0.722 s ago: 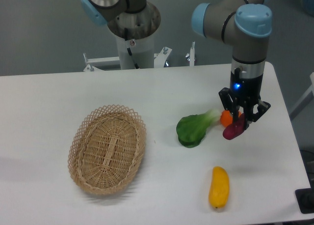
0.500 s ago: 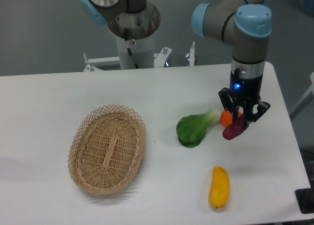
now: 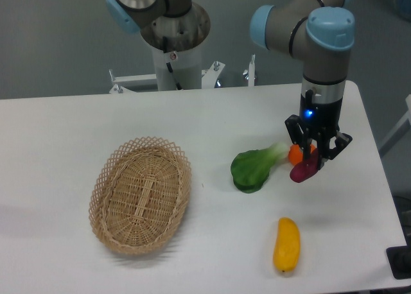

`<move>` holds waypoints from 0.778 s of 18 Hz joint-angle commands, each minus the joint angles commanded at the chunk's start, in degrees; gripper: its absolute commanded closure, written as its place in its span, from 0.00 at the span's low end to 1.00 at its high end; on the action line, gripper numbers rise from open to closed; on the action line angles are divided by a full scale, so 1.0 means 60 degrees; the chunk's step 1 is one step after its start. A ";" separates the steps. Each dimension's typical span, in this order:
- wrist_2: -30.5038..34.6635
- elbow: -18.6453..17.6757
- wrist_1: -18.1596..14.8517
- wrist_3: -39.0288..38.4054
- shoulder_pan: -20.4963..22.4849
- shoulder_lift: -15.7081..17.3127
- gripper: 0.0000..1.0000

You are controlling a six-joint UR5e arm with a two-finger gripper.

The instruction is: Place the sweet potato on the table

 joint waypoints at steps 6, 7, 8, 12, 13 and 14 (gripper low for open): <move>0.0396 -0.0088 0.0131 -0.0029 -0.0029 -0.0073 0.70; 0.0396 -0.0088 0.0248 -0.0044 -0.0044 -0.0146 0.70; 0.0410 -0.0088 0.0394 -0.0029 -0.0073 -0.0292 0.70; 0.0541 -0.0132 0.1067 -0.0015 -0.0073 -0.0833 0.70; 0.0673 -0.0132 0.1200 0.0029 -0.0073 -0.1009 0.70; 0.0761 -0.0132 0.1332 0.0058 -0.0088 -0.1199 0.70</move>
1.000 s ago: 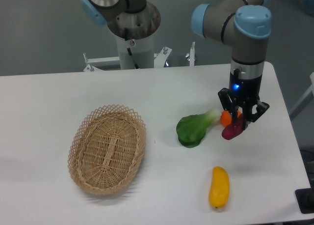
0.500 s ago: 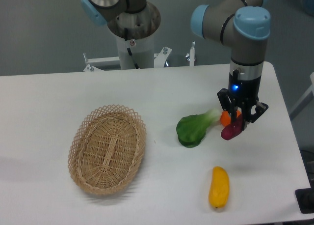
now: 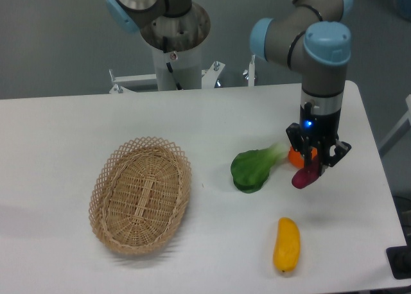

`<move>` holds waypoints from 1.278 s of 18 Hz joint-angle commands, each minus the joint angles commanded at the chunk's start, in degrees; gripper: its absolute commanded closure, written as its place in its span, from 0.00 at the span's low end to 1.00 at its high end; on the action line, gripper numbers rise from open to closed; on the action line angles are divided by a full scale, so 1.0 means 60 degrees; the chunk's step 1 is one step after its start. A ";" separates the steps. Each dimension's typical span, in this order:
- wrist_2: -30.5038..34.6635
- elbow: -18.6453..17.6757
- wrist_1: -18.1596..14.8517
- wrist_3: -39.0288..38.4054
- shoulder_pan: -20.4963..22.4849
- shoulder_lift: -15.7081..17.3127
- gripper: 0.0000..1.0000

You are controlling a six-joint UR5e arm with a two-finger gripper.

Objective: Place the sweet potato on the table
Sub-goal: 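Lower the held sweet potato down onto the table surface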

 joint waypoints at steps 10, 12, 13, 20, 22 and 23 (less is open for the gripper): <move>0.0074 0.0000 0.0924 0.0191 -0.0088 -0.1217 0.70; 0.0263 -0.0044 0.0910 0.0554 -0.0117 -0.1407 0.71; 0.0308 -0.0073 0.0939 0.0847 -0.0132 -0.1452 0.71; 0.0323 -0.0044 0.0939 0.1011 -0.0161 -0.1642 0.70; 0.0323 -0.0059 0.0939 0.0996 -0.0161 -0.1672 0.66; 0.0323 -0.0044 0.0939 0.0996 -0.0161 -0.1672 0.59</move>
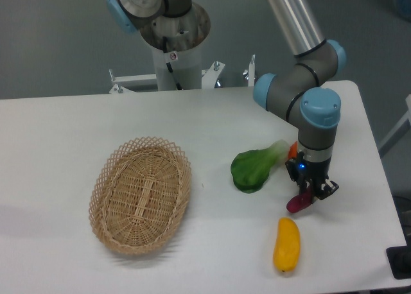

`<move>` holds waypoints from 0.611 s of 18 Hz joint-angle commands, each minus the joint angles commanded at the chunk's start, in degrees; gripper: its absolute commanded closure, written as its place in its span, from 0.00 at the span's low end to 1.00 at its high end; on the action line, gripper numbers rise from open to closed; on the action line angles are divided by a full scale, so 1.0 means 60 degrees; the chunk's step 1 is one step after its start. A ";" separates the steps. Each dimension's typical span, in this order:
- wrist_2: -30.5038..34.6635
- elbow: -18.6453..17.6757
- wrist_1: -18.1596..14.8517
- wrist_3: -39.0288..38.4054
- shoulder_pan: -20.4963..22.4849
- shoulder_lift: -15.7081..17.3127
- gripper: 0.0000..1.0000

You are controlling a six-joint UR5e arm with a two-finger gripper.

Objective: Place the sweet potato on the table
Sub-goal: 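Lower the held sweet potato down onto the table surface, then open the gripper to release the sweet potato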

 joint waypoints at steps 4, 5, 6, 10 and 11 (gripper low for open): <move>0.0015 0.0132 -0.0015 -0.0116 0.0000 0.0102 0.00; 0.0015 0.0132 -0.0015 -0.0117 0.0000 0.0132 0.00; 0.0015 0.0161 -0.0029 -0.0117 0.0000 0.0204 0.00; 0.0029 0.0249 -0.0073 -0.0364 -0.0015 0.0600 0.00; 0.0015 0.0293 -0.0059 -0.0497 0.0000 0.0688 0.00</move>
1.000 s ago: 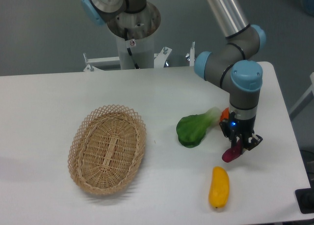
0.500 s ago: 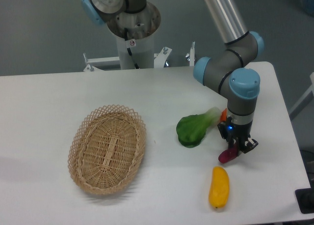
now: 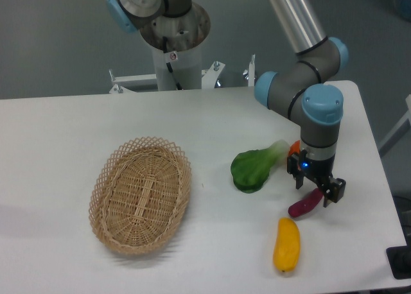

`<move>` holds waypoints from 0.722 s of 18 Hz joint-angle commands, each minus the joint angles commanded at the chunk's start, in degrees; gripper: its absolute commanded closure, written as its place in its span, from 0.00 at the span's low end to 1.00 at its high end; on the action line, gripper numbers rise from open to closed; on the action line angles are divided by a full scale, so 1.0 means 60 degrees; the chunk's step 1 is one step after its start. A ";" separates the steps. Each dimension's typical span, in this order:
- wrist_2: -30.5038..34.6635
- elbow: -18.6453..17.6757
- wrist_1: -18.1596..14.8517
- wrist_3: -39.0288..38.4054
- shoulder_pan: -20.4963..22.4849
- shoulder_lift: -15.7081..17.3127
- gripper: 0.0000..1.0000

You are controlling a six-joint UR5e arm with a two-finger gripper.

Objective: Place the sweet potato on the table
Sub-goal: 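Open the gripper to release the sweet potato, then raise the open gripper up away from the sweet potato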

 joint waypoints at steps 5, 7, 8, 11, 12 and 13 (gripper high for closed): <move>-0.0015 0.0703 -0.0029 -0.0075 -0.0102 0.0337 0.00; 0.0131 0.0733 -0.0131 -0.0074 -0.0088 0.0702 0.00; 0.0422 0.0776 -0.0175 0.0027 -0.0088 0.0936 0.00; 0.0850 0.0937 -0.0817 0.0159 0.0014 0.1435 0.00; 0.0864 0.1025 -0.1183 0.0247 0.0058 0.1509 0.00; 0.0864 0.1098 -0.1534 0.0407 0.0175 0.1539 0.00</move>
